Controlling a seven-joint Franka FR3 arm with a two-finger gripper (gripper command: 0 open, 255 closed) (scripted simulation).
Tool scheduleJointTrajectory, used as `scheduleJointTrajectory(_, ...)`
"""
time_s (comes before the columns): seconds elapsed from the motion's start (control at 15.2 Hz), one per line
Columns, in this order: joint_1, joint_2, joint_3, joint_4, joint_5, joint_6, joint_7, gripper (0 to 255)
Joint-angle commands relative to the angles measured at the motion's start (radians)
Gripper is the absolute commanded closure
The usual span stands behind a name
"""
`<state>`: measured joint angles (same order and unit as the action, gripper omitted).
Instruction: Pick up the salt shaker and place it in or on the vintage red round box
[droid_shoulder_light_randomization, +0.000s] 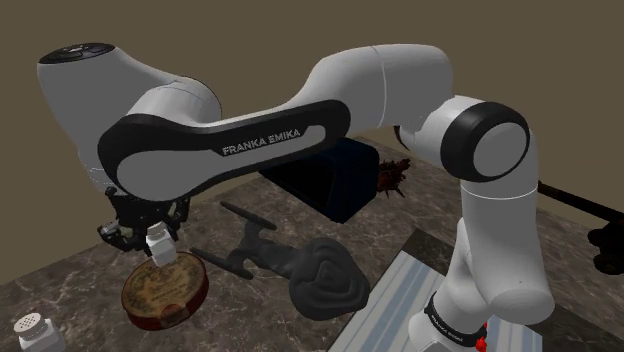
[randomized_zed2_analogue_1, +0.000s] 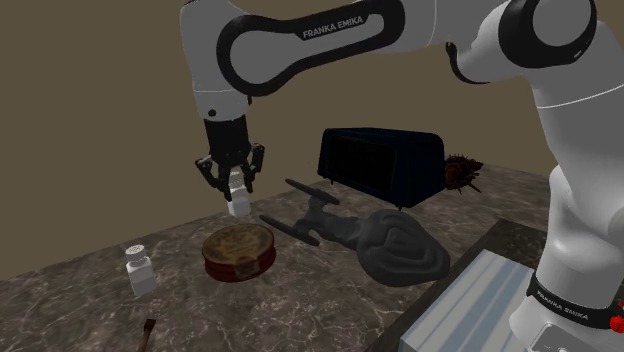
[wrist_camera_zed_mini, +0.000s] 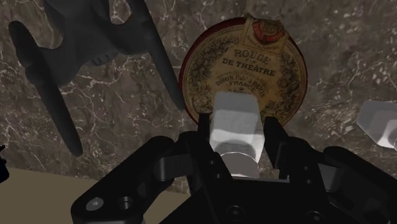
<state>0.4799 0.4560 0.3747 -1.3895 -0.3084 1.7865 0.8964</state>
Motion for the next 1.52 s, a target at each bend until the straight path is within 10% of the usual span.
scheduleJointTrajectory(0.0, 0.004, 0.009, 0.0, -0.009, -0.004, 0.016, 0.01, 255)
scheduleJointTrajectory(1.32, -0.002, 0.041, -0.01, -0.122, -0.026, 0.156, 0.04, 255)
scheduleJointTrajectory(1.39, -0.002, 0.041, -0.01, -0.122, -0.026, 0.156, 0.04, 0)
scheduleJointTrajectory(1.45, -0.002, 0.041, -0.01, -0.121, -0.026, 0.156, 0.04, 0)
